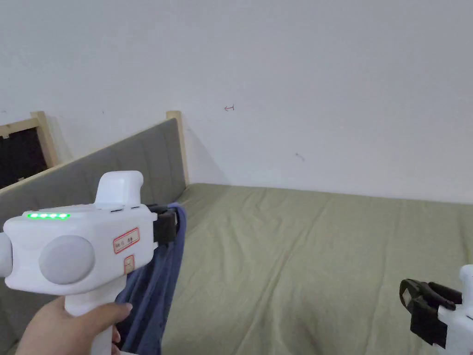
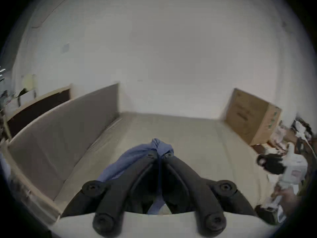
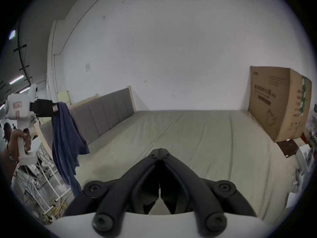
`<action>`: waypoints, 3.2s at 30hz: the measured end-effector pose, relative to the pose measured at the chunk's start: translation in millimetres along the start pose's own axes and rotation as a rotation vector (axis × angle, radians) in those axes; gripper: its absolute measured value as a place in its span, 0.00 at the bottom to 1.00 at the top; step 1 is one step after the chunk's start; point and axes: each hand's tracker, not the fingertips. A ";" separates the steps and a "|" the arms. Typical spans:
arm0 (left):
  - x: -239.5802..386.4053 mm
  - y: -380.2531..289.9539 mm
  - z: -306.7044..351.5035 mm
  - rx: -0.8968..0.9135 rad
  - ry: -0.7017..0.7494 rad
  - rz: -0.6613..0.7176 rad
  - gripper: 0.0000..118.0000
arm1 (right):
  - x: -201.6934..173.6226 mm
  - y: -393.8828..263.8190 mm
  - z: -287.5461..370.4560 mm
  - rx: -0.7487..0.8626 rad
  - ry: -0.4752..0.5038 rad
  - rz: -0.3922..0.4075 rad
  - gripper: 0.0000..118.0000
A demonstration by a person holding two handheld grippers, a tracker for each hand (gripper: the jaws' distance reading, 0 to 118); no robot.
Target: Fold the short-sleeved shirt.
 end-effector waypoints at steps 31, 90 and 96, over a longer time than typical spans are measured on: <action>235.3 -119.5 -182.6 -0.572 -0.498 0.179 0.84 | 152.7 -33.7 103.2 -0.017 -0.332 -0.187 0.00; 148.4 -193.1 -181.8 -0.573 -0.168 -0.031 0.05 | 279.4 -183.2 -10.6 -0.647 -0.433 -0.580 0.02; 113.1 -150.7 -156.0 -0.453 -0.112 0.007 0.05 | 301.2 -118.4 55.6 -0.499 -0.308 -0.644 0.02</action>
